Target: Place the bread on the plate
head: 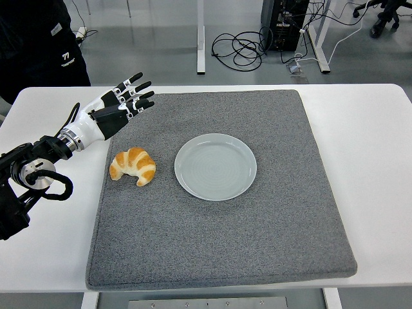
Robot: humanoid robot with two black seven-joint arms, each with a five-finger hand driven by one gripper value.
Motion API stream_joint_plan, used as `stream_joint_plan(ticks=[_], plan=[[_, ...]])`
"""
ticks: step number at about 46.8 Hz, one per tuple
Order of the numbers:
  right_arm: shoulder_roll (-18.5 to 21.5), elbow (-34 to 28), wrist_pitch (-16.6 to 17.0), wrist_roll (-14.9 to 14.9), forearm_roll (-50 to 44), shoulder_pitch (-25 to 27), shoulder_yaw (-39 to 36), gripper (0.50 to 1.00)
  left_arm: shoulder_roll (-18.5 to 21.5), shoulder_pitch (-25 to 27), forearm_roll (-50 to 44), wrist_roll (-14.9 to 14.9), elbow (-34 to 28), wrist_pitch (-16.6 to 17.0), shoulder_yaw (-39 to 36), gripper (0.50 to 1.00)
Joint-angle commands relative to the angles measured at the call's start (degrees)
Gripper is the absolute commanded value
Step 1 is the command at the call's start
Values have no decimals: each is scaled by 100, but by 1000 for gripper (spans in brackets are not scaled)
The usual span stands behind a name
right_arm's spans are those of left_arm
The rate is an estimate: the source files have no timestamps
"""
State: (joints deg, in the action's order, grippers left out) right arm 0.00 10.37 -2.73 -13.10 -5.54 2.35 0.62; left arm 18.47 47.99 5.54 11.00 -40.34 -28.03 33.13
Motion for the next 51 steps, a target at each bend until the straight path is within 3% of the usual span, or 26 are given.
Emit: stream_joint_plan(ticks=[1, 51], plan=[[0, 0, 0, 0, 0, 2, 0, 1000, -1, 0, 0, -1, 0, 0, 0, 968], [0, 0, -9, 0, 0, -6, -9, 1000, -10, 9, -9, 60, 9, 158, 97, 968]])
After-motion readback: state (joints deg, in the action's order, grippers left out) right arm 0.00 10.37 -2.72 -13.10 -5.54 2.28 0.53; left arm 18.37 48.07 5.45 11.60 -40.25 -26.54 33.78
